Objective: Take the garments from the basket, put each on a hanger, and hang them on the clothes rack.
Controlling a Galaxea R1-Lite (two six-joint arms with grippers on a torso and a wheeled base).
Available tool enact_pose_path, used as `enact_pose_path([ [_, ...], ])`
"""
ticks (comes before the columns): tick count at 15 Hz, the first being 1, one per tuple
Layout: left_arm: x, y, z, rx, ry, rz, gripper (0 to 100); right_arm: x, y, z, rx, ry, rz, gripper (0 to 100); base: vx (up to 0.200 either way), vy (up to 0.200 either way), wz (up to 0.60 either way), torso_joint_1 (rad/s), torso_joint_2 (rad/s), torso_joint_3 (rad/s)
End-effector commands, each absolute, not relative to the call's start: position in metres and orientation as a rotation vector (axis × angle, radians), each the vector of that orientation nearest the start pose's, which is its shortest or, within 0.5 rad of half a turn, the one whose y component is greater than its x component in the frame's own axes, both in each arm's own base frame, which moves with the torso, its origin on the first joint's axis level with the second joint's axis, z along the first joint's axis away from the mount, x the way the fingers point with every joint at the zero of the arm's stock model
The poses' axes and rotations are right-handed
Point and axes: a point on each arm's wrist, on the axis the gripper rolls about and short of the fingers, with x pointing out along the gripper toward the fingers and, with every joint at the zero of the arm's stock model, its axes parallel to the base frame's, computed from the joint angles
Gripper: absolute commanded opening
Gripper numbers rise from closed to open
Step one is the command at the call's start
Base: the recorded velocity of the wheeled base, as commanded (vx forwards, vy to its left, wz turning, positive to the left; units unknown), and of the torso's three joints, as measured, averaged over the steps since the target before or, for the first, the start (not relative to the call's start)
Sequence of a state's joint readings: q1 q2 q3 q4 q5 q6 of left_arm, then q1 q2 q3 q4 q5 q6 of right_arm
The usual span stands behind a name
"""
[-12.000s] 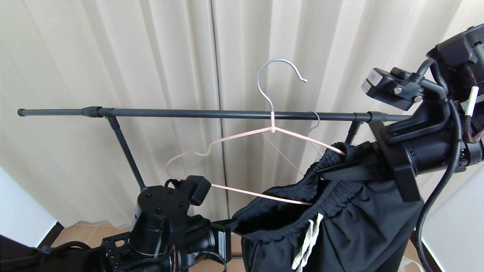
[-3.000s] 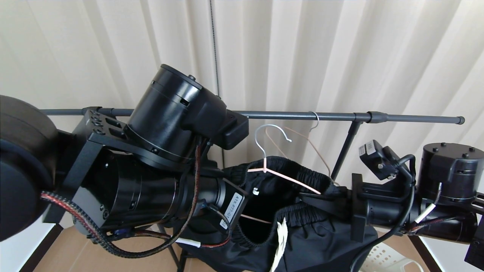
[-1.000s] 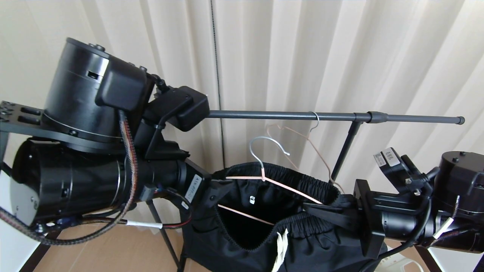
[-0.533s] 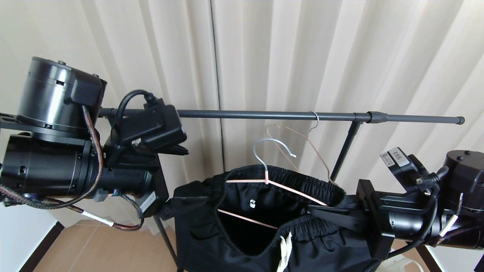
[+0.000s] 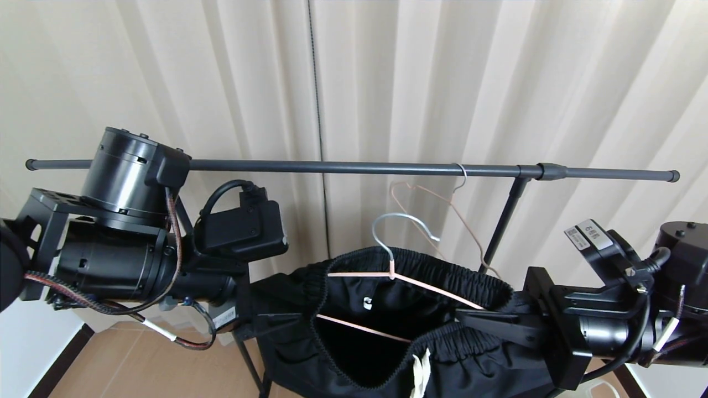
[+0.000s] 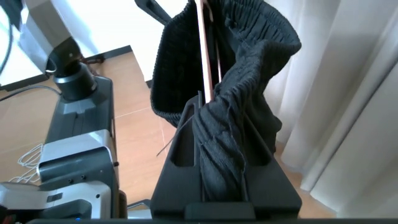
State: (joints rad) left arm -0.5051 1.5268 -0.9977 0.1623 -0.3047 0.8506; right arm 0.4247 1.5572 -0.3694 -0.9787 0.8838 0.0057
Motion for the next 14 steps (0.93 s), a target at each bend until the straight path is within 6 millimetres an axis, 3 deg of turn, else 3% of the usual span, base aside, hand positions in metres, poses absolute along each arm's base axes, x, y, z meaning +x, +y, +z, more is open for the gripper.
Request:
enact_pose_path([
  [1,0.227,-0.139,0.201,0.821,0.344,-1.084,100,0.193,0.106,0.147,0.055,0.220,1.311,0,0.000,0.000,0.00,0.000,0.00,0.000],
  [6,0.225,-0.149,0.203,0.720,0.327,-1.147,100,0.191,0.106,0.146,0.054,0.223,1.317,0,0.000,0.000,0.00,0.000,0.00,0.000],
  [14,0.234,-0.165,0.188,0.686,0.307,-1.211,100,0.183,0.104,0.152,0.052,0.195,1.362,0,0.000,0.000,0.00,0.000,0.00,0.000],
])
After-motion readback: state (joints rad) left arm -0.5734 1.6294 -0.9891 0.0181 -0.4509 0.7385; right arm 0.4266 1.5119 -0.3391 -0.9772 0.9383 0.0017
